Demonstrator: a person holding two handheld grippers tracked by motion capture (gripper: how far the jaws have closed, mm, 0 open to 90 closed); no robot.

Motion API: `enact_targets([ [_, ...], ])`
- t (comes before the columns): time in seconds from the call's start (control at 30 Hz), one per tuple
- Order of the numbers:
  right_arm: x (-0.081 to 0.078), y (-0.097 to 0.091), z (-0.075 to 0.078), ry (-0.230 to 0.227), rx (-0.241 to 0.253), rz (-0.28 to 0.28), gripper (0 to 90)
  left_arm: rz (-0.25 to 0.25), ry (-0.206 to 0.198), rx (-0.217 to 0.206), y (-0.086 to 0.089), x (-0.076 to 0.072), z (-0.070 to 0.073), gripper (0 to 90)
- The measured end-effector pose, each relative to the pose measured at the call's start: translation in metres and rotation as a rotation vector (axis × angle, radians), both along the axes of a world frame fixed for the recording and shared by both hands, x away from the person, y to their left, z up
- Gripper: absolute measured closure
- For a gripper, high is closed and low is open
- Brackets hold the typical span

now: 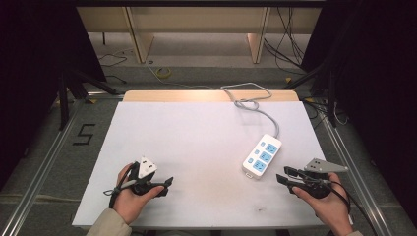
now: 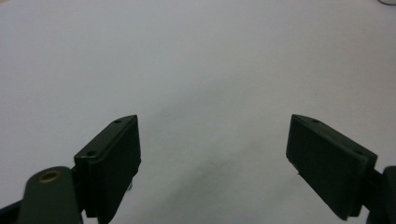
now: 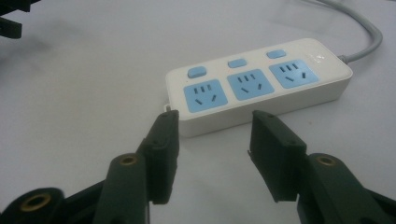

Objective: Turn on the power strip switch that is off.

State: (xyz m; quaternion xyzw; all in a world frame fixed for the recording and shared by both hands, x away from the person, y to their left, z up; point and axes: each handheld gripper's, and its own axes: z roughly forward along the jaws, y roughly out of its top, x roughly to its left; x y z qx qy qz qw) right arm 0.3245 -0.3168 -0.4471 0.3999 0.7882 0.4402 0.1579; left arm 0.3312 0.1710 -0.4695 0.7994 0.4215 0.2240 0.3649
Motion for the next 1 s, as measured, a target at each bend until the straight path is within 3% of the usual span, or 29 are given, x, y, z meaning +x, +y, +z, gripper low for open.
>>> enact_targets([
  [0.53, 0.004, 0.002, 0.013, 0.041, -0.106, 0.017, 86.4, 0.009, 0.008, -0.002, 0.000, 0.001, -0.004, 17.7],
  [0.77, 0.005, 0.002, 0.013, 0.047, -0.109, 0.012, 88.2, 0.033, 0.019, 0.025, 0.004, 0.002, -0.007, 16.5],
  [0.9, 0.005, 0.000, 0.012, 0.038, -0.102, -0.004, 89.9, 0.040, 0.058, 0.049, 0.013, 0.013, -0.019, 16.0],
  [1.0, 0.005, -0.003, 0.008, 0.037, -0.088, -0.023, 90.0, 0.039, 0.075, 0.037, 0.014, 0.020, -0.026, 16.2],
])
